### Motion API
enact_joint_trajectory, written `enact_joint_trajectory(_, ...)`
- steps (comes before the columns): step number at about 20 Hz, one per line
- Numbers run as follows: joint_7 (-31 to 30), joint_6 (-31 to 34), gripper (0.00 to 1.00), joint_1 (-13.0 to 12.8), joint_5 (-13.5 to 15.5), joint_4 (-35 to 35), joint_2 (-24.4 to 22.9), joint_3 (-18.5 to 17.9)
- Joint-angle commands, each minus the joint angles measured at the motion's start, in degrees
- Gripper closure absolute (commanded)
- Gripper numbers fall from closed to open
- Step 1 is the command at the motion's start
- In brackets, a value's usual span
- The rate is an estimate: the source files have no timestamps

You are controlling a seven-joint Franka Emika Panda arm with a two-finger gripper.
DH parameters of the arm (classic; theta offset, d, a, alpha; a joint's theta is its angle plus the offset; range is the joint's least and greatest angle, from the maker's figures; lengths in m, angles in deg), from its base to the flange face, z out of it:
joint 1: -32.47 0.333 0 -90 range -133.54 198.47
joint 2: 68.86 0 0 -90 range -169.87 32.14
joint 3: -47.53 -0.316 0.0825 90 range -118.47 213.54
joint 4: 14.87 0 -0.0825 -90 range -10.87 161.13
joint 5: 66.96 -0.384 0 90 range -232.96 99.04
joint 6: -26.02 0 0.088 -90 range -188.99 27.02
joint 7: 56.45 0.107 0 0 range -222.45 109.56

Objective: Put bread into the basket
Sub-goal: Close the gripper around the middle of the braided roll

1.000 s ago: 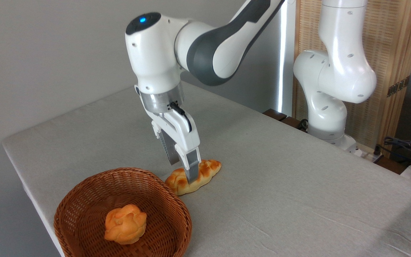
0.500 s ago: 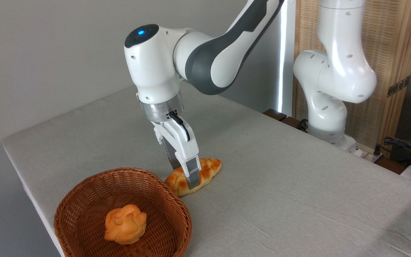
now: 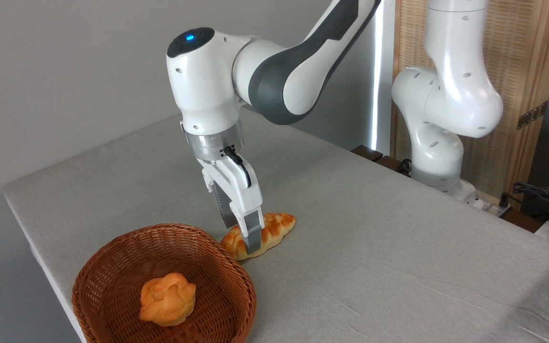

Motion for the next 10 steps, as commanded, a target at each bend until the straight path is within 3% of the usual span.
enact_joint_trajectory(1,1.02,-0.66,0.00,-0.18,-0.44,0.26,-0.32,-0.39)
enact_joint_trajectory(10,1.11,-0.66,0.00,-0.27,-0.44,0.44,0.30,-0.31)
